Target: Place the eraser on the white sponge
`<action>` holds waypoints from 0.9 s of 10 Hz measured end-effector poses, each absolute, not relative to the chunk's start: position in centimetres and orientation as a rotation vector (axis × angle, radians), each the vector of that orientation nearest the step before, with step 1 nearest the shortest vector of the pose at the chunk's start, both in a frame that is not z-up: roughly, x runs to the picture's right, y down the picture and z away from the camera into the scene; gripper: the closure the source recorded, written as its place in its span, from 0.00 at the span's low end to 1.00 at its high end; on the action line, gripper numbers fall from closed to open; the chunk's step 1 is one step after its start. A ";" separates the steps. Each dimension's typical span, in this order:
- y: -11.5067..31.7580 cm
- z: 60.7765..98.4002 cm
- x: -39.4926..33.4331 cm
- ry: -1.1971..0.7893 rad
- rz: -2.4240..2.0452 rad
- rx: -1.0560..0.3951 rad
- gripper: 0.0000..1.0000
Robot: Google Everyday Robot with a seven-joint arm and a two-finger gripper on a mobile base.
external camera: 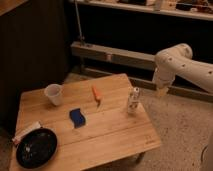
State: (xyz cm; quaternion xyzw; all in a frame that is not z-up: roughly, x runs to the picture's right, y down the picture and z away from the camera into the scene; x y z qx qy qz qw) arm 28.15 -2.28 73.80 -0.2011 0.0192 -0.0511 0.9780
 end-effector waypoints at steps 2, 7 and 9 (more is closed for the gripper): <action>-4.9 70.8 27.2 -0.044 -0.121 -0.371 0.39; -5.9 64.7 18.4 -0.331 -0.307 -0.316 0.39; -5.0 63.5 16.2 -0.365 -0.353 -0.307 0.39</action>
